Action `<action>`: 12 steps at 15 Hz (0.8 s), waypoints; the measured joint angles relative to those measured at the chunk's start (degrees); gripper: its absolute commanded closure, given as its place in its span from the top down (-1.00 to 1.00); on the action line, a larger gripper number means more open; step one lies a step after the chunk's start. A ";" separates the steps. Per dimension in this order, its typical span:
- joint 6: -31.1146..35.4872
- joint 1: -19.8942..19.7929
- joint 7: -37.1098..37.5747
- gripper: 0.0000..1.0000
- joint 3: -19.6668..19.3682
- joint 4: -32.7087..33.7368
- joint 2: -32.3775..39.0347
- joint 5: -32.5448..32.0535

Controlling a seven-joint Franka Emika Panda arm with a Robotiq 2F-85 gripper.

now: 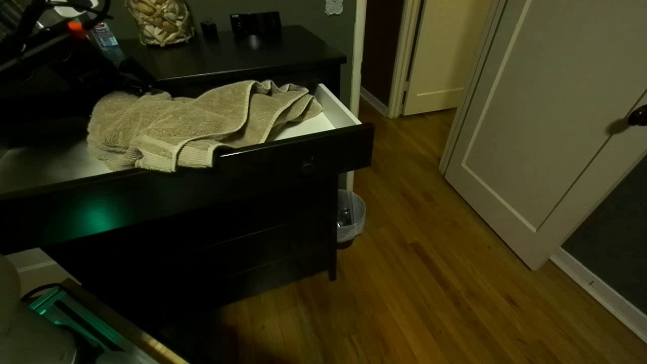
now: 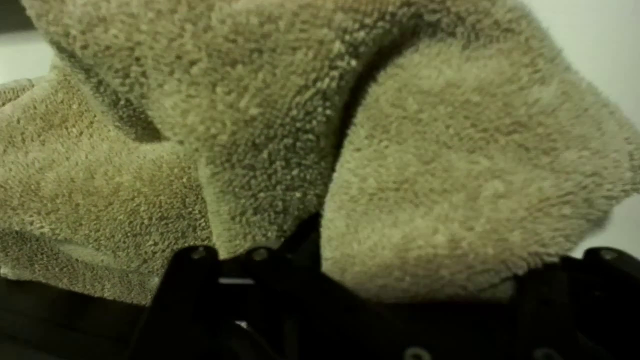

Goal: Remove the brown towel from the drawer and put it on the dresser top

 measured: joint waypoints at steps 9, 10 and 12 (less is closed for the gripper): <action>-13.76 -0.97 2.41 -0.94 -5.64 5.99 -0.19 8.69; -15.76 -1.27 2.41 -0.91 -6.66 7.27 -0.40 9.69; -18.33 -2.46 2.61 -0.95 -8.51 9.88 -1.09 10.53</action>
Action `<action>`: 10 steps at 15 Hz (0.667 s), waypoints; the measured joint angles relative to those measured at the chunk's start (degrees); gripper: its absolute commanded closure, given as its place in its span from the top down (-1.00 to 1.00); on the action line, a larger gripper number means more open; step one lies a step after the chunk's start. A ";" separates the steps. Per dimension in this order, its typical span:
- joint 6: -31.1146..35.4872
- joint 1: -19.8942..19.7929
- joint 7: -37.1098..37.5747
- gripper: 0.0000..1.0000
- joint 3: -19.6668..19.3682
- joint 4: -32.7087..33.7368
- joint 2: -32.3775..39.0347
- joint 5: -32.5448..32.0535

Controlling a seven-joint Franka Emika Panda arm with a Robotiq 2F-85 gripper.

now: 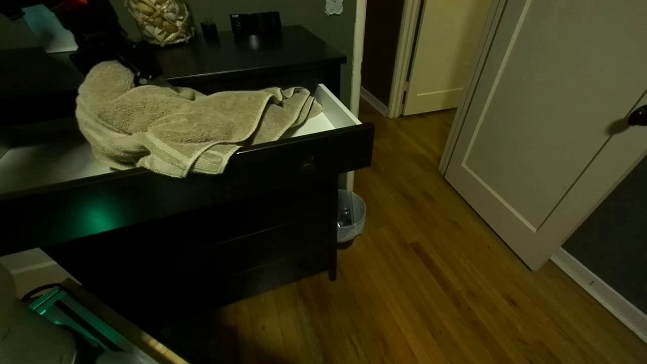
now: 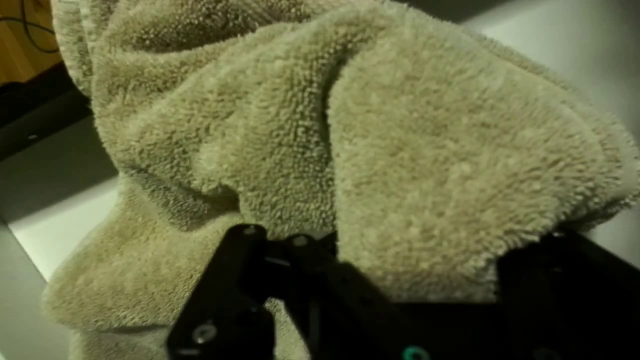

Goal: Remove the brown towel from the drawer and put it on the dresser top

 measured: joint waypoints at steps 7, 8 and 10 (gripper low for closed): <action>-0.13 -7.80 4.13 -0.93 -1.71 11.23 -2.61 -5.44; -0.12 -8.62 5.09 -0.93 -1.57 13.08 -2.59 -6.61; 0.04 -9.87 6.69 -0.72 -1.16 16.57 -2.54 -8.61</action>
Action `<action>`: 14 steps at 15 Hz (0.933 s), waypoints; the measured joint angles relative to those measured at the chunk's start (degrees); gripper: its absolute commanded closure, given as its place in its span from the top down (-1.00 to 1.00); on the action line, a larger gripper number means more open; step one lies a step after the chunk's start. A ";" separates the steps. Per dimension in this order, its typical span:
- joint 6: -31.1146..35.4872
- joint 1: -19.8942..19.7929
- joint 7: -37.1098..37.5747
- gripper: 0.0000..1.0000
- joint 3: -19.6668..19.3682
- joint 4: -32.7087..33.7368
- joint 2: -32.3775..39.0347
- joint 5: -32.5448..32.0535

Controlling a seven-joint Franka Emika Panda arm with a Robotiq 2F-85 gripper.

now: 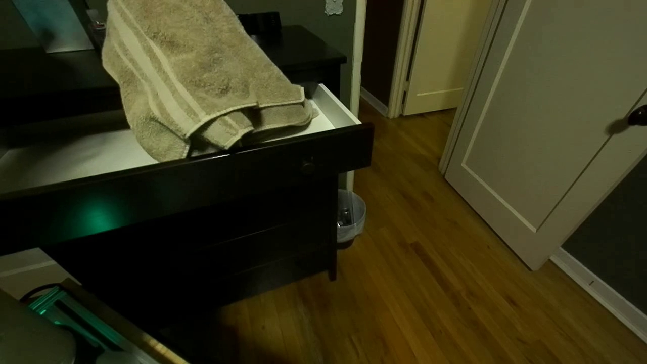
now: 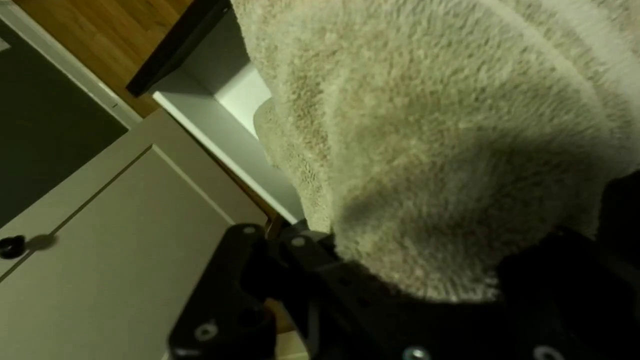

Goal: Remove the brown towel from the drawer and put it on the dresser top

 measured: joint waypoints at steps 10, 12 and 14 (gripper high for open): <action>0.39 -0.37 0.00 -0.93 0.16 -0.63 0.91 -1.10; 3.69 -1.59 0.26 -0.93 0.42 0.31 1.94 -5.27; 6.83 -3.24 0.25 -0.93 0.60 3.57 4.31 -10.05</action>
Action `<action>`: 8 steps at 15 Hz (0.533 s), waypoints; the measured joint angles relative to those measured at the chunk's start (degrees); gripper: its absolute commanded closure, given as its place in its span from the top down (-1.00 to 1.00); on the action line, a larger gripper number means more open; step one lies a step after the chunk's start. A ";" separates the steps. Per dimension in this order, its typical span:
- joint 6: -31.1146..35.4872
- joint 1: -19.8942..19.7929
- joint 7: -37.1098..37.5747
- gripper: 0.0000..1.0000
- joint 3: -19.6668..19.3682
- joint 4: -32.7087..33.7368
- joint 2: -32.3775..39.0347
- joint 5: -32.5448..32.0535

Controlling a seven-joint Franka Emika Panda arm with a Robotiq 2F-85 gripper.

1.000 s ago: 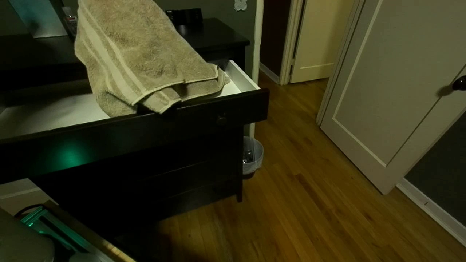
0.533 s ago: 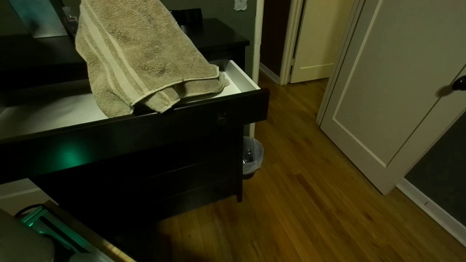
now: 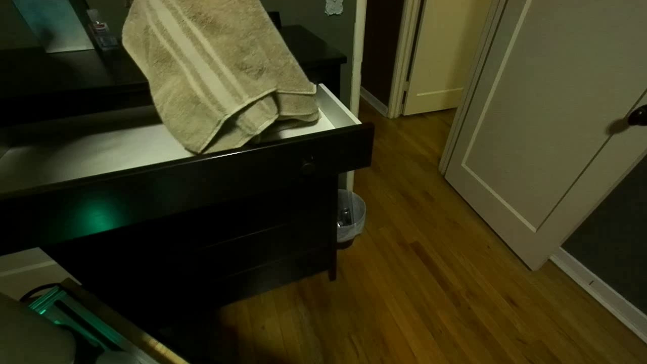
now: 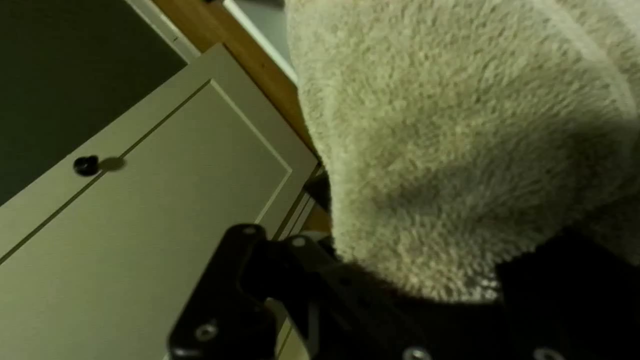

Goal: Remove the brown towel from the drawer and put it on the dresser top

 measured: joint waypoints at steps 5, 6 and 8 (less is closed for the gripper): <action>4.80 -3.18 0.29 -0.93 0.91 14.70 8.79 -10.28; 5.43 -3.30 0.92 -0.93 1.21 17.89 10.64 -11.81; 6.68 -3.21 3.57 -0.93 2.26 24.04 14.55 -15.10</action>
